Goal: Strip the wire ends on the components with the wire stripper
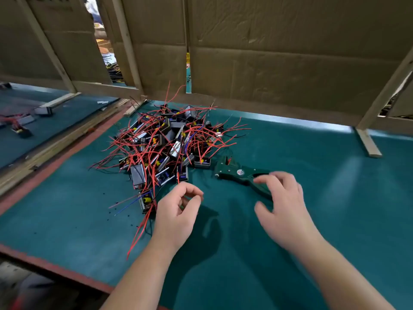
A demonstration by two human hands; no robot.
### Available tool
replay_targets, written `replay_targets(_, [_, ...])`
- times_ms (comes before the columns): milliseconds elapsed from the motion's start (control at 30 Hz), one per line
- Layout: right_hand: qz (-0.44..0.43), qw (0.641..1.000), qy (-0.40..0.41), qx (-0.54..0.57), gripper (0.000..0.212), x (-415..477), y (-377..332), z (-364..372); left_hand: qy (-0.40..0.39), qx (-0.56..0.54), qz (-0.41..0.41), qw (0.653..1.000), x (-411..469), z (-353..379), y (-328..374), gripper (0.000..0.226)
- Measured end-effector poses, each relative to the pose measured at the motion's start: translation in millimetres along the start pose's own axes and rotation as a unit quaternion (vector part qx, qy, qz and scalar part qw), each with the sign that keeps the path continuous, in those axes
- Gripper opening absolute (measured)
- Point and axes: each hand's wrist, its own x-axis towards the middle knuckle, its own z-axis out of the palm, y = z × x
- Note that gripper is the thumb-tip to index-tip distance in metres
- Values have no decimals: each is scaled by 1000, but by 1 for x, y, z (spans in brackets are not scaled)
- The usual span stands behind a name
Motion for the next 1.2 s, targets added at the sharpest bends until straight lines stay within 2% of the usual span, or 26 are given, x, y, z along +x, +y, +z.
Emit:
replay_targets(33, [-7, 998, -3, -54, 49, 11, 2, 3, 8, -5, 3, 1000, 0, -1, 0, 10])
replay_targets(100, [41, 989, -45, -132, 59, 29, 4, 9, 15, -1, -3, 1000, 0, -2, -1, 8])
replay_targets(167, [87, 978, -99, -163, 65, 45, 5, 15, 9, 9, -15, 1000, -1, -2, -3, 7])
replay_targets(233, [89, 971, -109, -191, 65, 51, 10, 21, -1, 35, -14, 999, -1, -2, -4, 7])
replay_targets(367, [81, 970, -65, -220, 61, 50, 11, 16, 1, 133, 60, 989, -6, 0, 1, 14])
replay_targets(467, [80, 969, -68, -222, 68, 36, 12, 12, -40, 254, 161, 953, -10, 7, 10, 21])
replay_targets(500, [78, 970, -72, -219, 70, 31, 13, 10, -57, 284, 168, 942, -11, 11, 14, 22])
replay_targets(633, [70, 972, -71, -212, 72, 18, 16, -1, -70, 349, 49, 933, -5, 29, 41, 26])
replay_targets(767, [57, 970, -75, -224, 66, 10, 20, -10, -86, 378, 7, 922, 10, 52, 58, 31])
replay_targets(833, [45, 964, -81, -249, 63, 8, 20, -9, -93, 402, -19, 910, 27, 58, 53, 41])
replay_targets(967, [45, 962, -76, -257, 59, 4, 21, -5, -46, 484, -84, 870, 55, 45, 17, 68])
replay_targets(1067, [46, 966, -58, -247, 58, 0, 24, 1, -21, 515, -40, 856, 57, 28, -16, 68])
replay_targets(1200, [45, 969, -49, -237, 59, -4, 26, 8, -53, 502, 22, 863, 77, 1, -34, 58])
